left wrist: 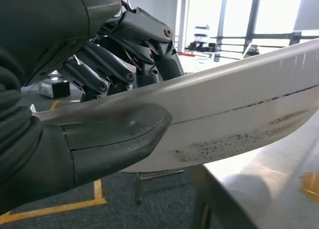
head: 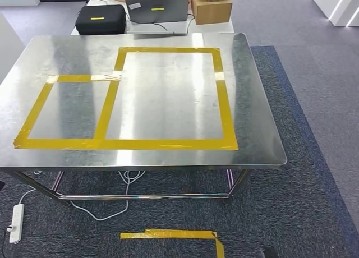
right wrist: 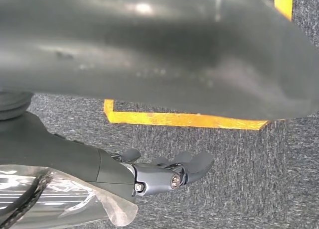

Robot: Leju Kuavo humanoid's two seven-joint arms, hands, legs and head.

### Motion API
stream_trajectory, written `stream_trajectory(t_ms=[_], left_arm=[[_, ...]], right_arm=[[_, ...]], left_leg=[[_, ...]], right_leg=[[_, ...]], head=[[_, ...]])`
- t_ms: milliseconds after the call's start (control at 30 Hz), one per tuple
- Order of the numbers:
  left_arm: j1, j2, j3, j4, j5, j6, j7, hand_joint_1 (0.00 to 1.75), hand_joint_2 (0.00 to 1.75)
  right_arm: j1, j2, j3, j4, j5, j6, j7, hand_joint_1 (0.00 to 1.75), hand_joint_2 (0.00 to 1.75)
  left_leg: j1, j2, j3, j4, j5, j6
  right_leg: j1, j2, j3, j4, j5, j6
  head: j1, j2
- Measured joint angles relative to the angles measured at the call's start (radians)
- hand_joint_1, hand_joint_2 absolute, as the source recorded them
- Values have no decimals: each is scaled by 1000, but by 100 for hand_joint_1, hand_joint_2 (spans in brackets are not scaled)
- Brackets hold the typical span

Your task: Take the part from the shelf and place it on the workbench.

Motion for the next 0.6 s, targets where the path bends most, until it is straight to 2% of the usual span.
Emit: stream_trajectory(t_ms=[167, 333, 467, 600], left_arm=[[-141, 0, -246, 92, -90, 27, 71, 175, 175], [-263, -34, -473, 163, -166, 27, 115, 175, 175], [-319, -75, -603, 186, -194, 23, 128, 175, 175], [-342, -106, -677, 196, -199, 22, 132, 175, 175]], right_arm=[[-1, -8, 0, 0, 9, 8, 5, 0, 0], [-2, -17, 0, 0, 16, 15, 9, 0, 0], [-3, -18, 0, 0, 21, 17, 13, 0, 0], [-4, -18, 0, 0, 22, 18, 15, 0, 0]], left_leg=[[-1, 0, -1, 1, 2, 3], [-3, 2, -2, 1, 3, 4], [-4, 2, -2, 1, 3, 4], [-4, 4, -2, 1, 3, 4]], right_leg=[[-1, 0, 10, 0, 4, 3], [-2, 4, 10, 0, 7, 5], [-3, 4, 10, 0, 7, 5], [-3, 6, 9, 0, 7, 5]], head=[[0, 0], [0, 0], [0, 0], [0, 0]])
